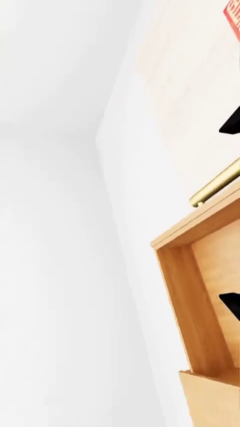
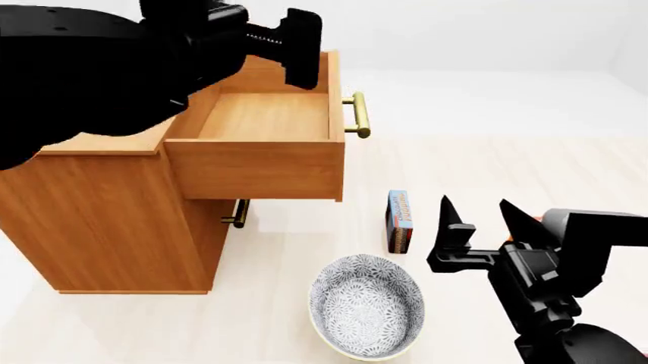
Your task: Put the chocolate pudding in the top drawer of the cabinet and close it.
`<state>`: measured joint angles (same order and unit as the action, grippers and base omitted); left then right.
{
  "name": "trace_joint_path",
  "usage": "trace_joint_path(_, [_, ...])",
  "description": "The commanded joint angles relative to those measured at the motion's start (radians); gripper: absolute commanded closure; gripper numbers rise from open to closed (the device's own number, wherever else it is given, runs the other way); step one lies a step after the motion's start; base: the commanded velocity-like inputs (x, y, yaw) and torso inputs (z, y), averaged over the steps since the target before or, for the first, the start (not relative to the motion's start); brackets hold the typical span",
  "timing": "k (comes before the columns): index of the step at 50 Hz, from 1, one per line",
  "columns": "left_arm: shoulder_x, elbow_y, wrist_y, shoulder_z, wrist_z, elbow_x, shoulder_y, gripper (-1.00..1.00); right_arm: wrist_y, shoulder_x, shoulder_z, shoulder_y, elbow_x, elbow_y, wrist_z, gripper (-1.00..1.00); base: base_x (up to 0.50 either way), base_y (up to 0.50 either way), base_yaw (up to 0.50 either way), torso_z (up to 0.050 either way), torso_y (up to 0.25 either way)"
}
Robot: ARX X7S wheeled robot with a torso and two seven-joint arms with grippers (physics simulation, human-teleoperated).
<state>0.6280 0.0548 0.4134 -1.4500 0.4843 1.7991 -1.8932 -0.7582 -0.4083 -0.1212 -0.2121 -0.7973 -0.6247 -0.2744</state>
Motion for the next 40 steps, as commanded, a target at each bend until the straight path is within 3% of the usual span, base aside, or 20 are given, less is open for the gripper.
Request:
trace_joint_path(1, [0.260, -0.440, -0.143, 0.041, 0.149, -0.148, 0.060, -1.00, -0.030, 0.002, 0.028, -0.029, 0.012, 0.001, -0.043, -1.00, 0.00, 0.00, 0.00, 0.000, 0.000])
trace_joint_path(7, [0.417, -0.670, -0.209, 0.054, 0.171, -0.177, 0.119, -1.00, -0.087, -0.003, 0.122, -0.073, 0.103, 0.003, -0.121, -1.00, 0.00, 0.00, 0.00, 0.000, 0.000])
trace_joint_path(18, [0.651, -0.922, -0.307, 0.054, 0.199, -0.293, 0.205, -1.00, -0.181, -0.002, 0.203, -0.227, 0.056, 0.116, -0.062, -1.00, 0.00, 0.00, 0.00, 0.000, 0.000])
trace_joint_path(26, [0.775, -1.009, -0.357, 0.062, 0.186, -0.319, 0.225, -1.00, -0.251, 0.031, 0.228, -0.354, 0.024, 0.253, -0.047, -1.00, 0.00, 0.00, 0.00, 0.000, 0.000])
trace_joint_path(40, [0.940, -1.066, -0.510, 0.015, 0.222, -0.461, 0.304, -1.00, -0.196, 0.077, 0.330, -0.552, 0.128, 0.587, 0.026, -1.00, 0.00, 0.00, 0.00, 0.000, 0.000])
